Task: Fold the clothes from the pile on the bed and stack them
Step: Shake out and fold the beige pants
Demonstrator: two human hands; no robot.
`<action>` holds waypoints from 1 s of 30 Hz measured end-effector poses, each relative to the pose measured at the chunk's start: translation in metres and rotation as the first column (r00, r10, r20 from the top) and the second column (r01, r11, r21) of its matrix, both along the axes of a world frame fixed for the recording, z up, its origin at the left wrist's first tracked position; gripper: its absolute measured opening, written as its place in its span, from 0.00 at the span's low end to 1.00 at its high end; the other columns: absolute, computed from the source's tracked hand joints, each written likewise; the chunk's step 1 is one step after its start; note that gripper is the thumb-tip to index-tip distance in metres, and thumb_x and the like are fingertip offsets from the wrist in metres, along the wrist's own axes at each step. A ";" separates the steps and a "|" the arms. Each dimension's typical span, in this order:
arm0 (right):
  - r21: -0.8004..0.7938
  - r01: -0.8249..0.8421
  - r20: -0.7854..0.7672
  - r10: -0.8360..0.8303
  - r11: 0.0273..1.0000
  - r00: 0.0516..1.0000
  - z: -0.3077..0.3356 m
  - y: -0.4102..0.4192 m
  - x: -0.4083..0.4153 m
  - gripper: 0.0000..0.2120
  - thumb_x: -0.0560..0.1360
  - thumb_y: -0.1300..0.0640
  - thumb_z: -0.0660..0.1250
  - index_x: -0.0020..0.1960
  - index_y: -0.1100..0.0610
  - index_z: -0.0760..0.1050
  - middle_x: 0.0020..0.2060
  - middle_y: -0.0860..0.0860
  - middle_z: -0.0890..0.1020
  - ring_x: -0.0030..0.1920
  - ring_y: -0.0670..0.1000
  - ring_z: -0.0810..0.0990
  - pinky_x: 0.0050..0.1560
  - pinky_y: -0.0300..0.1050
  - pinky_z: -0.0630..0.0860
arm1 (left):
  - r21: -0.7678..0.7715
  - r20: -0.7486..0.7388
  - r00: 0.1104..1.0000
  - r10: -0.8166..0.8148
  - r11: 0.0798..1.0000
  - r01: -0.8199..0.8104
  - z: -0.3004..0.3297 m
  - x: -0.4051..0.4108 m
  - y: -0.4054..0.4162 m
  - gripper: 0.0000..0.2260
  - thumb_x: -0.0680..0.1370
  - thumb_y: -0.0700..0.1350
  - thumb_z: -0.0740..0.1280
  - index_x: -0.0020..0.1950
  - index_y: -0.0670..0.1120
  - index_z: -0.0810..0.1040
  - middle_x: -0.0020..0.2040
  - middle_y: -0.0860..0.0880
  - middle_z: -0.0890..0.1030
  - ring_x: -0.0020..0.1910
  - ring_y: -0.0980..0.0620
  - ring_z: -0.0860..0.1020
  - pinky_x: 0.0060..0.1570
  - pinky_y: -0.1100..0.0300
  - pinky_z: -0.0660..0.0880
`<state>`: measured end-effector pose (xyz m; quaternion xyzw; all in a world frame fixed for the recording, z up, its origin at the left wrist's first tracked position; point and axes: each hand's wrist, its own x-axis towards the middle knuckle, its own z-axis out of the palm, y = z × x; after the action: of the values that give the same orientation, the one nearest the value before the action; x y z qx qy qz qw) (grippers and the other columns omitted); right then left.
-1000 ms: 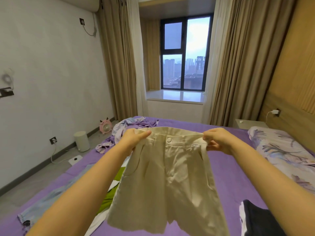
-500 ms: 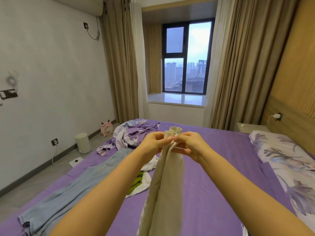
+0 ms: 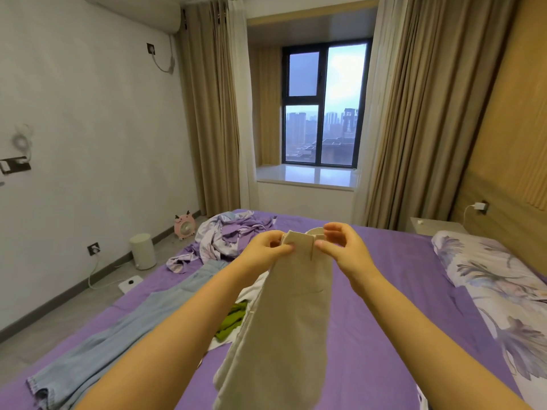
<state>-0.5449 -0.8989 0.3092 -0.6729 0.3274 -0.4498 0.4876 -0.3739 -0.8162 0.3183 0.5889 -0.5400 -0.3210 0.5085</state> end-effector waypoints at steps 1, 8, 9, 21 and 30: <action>-0.016 0.017 -0.026 -0.018 1.000 1.000 -0.009 -0.003 -0.004 0.22 0.72 0.61 0.73 0.63 0.52 0.71 0.59 0.46 0.75 0.61 0.47 0.73 0.58 0.42 0.71 | 0.011 -0.051 0.999 -0.019 1.000 0.020 -0.001 0.001 0.000 0.08 0.80 0.39 0.64 0.57 0.39 0.78 0.49 0.43 0.81 0.47 0.49 0.80 0.50 0.54 0.78; 0.219 -0.190 0.004 0.194 0.957 0.981 -0.065 -0.009 -0.014 0.48 0.66 0.55 0.78 0.76 0.46 0.52 0.69 0.42 0.67 0.68 0.46 0.68 0.67 0.50 0.70 | 0.073 -0.187 0.978 -0.089 0.992 0.105 -0.018 0.009 0.007 0.10 0.81 0.40 0.61 0.61 0.41 0.76 0.52 0.46 0.81 0.50 0.49 0.80 0.51 0.55 0.77; 0.241 -0.222 0.026 0.223 0.945 0.975 -0.072 -0.010 -0.014 0.44 0.64 0.56 0.78 0.73 0.48 0.58 0.67 0.46 0.72 0.65 0.48 0.73 0.64 0.50 0.74 | 0.079 -0.216 0.971 -0.099 0.990 0.118 -0.021 0.011 0.008 0.11 0.81 0.40 0.61 0.62 0.40 0.76 0.51 0.46 0.81 0.49 0.50 0.79 0.51 0.56 0.78; 0.340 -0.112 -0.032 0.131 0.934 0.991 -0.109 -0.020 0.012 0.22 0.66 0.39 0.71 0.56 0.48 0.77 0.50 0.45 0.84 0.50 0.45 0.83 0.50 0.43 0.79 | 0.267 -0.129 0.951 0.282 0.933 -0.241 -0.089 0.045 -0.023 0.10 0.80 0.48 0.65 0.56 0.43 0.77 0.54 0.43 0.79 0.53 0.44 0.77 0.48 0.53 0.73; 0.186 0.134 0.012 -0.138 0.973 0.990 -0.077 -0.072 0.021 0.16 0.74 0.51 0.70 0.50 0.64 0.75 0.42 0.51 0.80 0.42 0.48 0.79 0.44 0.44 0.77 | 0.110 -0.193 0.955 0.227 0.972 -0.209 -0.077 0.054 -0.100 0.09 0.78 0.48 0.67 0.53 0.44 0.81 0.47 0.49 0.82 0.44 0.54 0.77 0.40 0.63 0.73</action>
<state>-0.5243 -0.9712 0.2317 -0.5950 0.4069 -0.4581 0.5201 -0.3202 -0.9164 0.2417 0.6307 -0.4018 -0.3455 0.5669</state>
